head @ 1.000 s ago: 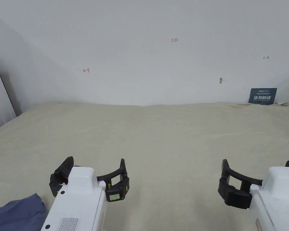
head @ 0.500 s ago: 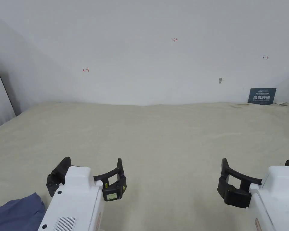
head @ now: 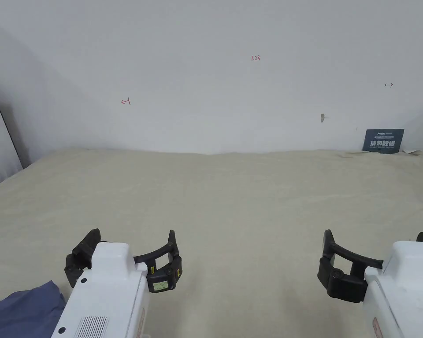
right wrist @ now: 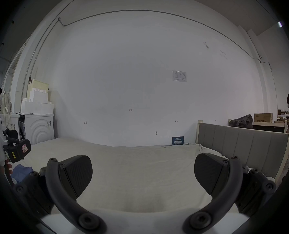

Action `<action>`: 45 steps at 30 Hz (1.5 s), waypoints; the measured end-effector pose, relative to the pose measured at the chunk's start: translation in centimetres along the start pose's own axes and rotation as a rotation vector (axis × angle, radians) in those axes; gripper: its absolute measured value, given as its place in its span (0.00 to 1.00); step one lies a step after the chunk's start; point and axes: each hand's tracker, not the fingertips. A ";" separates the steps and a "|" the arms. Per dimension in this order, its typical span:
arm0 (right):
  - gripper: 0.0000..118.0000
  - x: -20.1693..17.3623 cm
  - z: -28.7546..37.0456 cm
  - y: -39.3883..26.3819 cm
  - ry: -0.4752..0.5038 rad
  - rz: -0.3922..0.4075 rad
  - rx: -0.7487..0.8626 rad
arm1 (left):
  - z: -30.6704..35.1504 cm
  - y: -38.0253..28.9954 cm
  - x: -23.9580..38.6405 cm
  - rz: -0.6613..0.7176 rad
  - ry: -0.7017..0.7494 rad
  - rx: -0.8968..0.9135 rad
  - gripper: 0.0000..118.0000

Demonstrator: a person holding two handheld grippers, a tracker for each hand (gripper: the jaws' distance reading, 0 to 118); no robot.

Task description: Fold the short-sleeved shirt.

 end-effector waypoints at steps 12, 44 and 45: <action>1.00 0.1 0.0 0.0 -0.003 -0.001 0.003 | 0.1 0.1 0.2 -0.002 -0.005 0.007 1.00; 1.00 -0.3 0.2 0.1 -0.003 -0.002 -0.007 | 0.3 -0.1 0.1 -0.022 -0.002 0.004 1.00; 1.00 -0.3 0.2 0.1 -0.005 -0.001 -0.007 | 0.4 -0.1 0.1 -0.024 -0.003 0.004 1.00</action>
